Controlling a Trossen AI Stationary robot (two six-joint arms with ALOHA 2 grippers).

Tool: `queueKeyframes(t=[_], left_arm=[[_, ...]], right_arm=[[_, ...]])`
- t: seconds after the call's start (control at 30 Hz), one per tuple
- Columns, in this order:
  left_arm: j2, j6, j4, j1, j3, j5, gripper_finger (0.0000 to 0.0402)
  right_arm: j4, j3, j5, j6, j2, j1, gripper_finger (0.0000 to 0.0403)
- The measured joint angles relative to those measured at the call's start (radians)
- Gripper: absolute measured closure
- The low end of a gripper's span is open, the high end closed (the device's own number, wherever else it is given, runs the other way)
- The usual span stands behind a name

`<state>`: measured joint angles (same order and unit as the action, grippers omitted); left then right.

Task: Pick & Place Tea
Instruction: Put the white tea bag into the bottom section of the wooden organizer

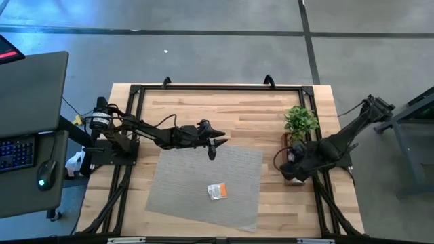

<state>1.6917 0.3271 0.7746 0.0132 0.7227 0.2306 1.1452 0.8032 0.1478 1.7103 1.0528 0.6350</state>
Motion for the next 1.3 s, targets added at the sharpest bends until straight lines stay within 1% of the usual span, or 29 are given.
queueKeyframes(t=[0.1, 0.17, 0.23, 0.27, 0.33, 0.4, 0.47, 0.53, 0.57, 0.63, 0.73, 0.77, 0.83, 0.9, 0.97, 1.03, 1.07, 1.1, 1.17, 1.23, 1.3], left_arm=[[0.0, 0.0, -0.001, 0.0, 0.0, -0.006, 0.0249], [0.0, 0.021, -0.003, 0.0, 0.0, -0.034, 0.0249], [0.0, 0.048, -0.004, 0.0, 0.0, -0.077, 0.0249], [0.0, 0.047, -0.004, 0.0, 0.0, -0.093, 0.0249], [0.0, 0.011, -0.007, 0.0, 0.0, -0.092, 0.0249], [0.0, -0.035, -0.01, 0.0, 0.0, -0.046, 0.0249], [0.0, -0.041, -0.03, 0.0, 0.0, 0.005, 0.0249], [0.0, -0.041, -0.047, -0.001, 0.0, 0.021, 0.0249], [0.0, -0.036, -0.049, -0.001, 0.0, 0.009, 0.0249], [0.0, -0.027, -0.051, 0.0, 0.0, -0.05, 0.0249], [0.0, -0.026, -0.051, 0.0, 0.0, -0.176, 0.0249], [0.0, -0.026, -0.052, 0.0, 0.0, -0.235, 0.0249], [-0.014, -0.015, -0.074, -0.001, 0.0, -0.396, 0.0249], [-0.031, 0.078, -0.087, 0.0, 0.002, -0.549, 0.0249], [-0.039, 0.213, -0.152, 0.001, 0.003, -0.677, 0.025], [-0.04, 0.333, -0.24, 0.02, 0.0, -0.784, 0.025], [-0.04, 0.381, -0.288, 0.042, 0.0, -0.811, 0.025], [-0.04, 0.416, -0.332, 0.074, 0.0, -0.825, 0.025], [-0.039, 0.463, -0.419, 0.153, 0.0, -0.818, 0.025], [-0.039, 0.506, -0.47, 0.221, -0.001, -0.763, 0.025], [-0.039, 0.554, -0.492, 0.269, 0.0, -0.659, 0.025]], right_arm=[[-0.1, 0.0, 0.213, -0.083, -0.013, 0.0, 0.0228], [-0.187, 0.0, 0.366, -0.181, -0.008, 0.0, 0.0232], [-0.29, 0.0, 0.487, -0.302, 0.007, 0.0, 0.0237], [-0.346, 0.0, 0.532, -0.385, 0.017, -0.001, 0.024], [-0.454, 0.0, 0.594, -0.57, 0.046, -0.002, 0.0246], [-0.568, 0.0, 0.614, -0.725, 0.084, -0.014, 0.0251], [-0.701, 0.0, 0.586, -0.857, 0.135, -0.037, 0.0253], [-0.836, 0.0, 0.507, -0.988, 0.2, -0.063, 0.0254], [-0.897, 0.0, 0.461, -1.052, 0.235, -0.076, 0.0253], [-1.02, 0.0, 0.378, -1.16, 0.316, -0.104, 0.0254], [-1.179, 0.0, 0.26, -1.247, 0.446, -0.156, 0.0258], [-1.237, 0.0, 0.225, -1.26, 0.493, -0.175, 0.026], [-1.346, 0.0, 0.14, -1.283, 0.576, -0.209, 0.0264], [-1.447, 0.0, 0.044, -1.328, 0.641, -0.238, 0.0268], [-1.533, 0.002, -0.01, -1.358, 0.698, -0.257, 0.0274], [-1.595, 0.001, -0.021, -1.394, 0.748, -0.27, 0.0281], [-1.622, 0.001, -0.03, -1.42, 0.772, -0.272, 0.0284], [-1.643, 0.001, -0.039, -1.451, 0.796, -0.276, 0.0287], [-1.676, 0.001, -0.053, -1.504, 0.848, -0.277, 0.0292], [-1.69, 0.0, -0.052, -1.55, 0.895, -0.269, 0.0299], [-1.707, 0.008, -0.032, -1.586, 0.929, -0.264, 0.0306]])
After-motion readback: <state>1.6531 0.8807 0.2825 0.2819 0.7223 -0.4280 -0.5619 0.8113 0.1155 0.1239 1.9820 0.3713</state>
